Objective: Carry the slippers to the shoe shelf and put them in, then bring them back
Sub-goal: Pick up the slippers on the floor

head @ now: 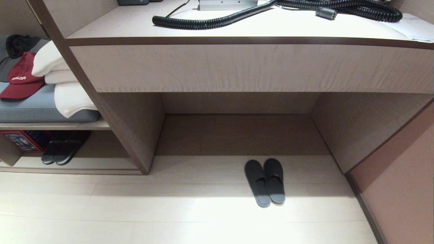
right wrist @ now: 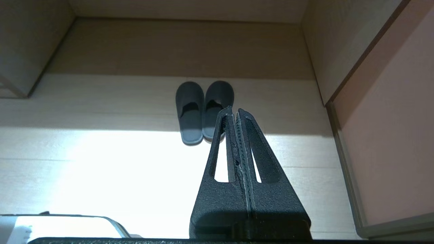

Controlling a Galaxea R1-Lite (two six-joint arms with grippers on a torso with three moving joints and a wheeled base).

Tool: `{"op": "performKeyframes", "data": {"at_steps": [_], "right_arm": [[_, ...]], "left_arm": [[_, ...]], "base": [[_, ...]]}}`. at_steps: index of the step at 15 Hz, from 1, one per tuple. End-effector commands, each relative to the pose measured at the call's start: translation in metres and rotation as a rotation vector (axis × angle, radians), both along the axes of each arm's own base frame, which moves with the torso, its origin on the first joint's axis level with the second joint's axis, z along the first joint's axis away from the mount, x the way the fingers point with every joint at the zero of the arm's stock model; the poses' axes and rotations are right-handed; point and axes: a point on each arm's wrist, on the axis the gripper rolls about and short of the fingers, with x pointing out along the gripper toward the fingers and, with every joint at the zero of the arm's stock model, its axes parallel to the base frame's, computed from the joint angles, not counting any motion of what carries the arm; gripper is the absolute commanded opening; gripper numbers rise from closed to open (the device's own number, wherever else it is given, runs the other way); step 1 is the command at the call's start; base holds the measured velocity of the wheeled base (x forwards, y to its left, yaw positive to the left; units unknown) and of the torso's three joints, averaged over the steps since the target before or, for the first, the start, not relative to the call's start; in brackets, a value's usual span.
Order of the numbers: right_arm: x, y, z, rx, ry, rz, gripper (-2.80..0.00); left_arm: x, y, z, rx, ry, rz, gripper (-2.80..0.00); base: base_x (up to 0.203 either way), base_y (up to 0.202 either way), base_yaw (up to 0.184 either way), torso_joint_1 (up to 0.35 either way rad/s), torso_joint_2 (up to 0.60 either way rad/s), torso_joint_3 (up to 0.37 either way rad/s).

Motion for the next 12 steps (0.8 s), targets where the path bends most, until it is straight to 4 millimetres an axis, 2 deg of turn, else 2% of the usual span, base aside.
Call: {"op": "performKeyframes", "data": {"at_steps": [1,12], "right_arm": [[0.0,0.0,0.0,0.0,0.0,0.0,-2.8],[0.0,-0.0001,0.0,0.0,0.0,-0.001,-2.8]], "left_arm": [[0.0,0.0,0.0,0.0,0.0,0.002,-2.8],[0.0,0.0,0.0,0.0,0.0,0.002,-2.8]], "base": [[0.0,0.0,0.0,-0.001,0.0,-0.195],[0.0,0.0,0.0,0.002,0.0,-0.198]]}}
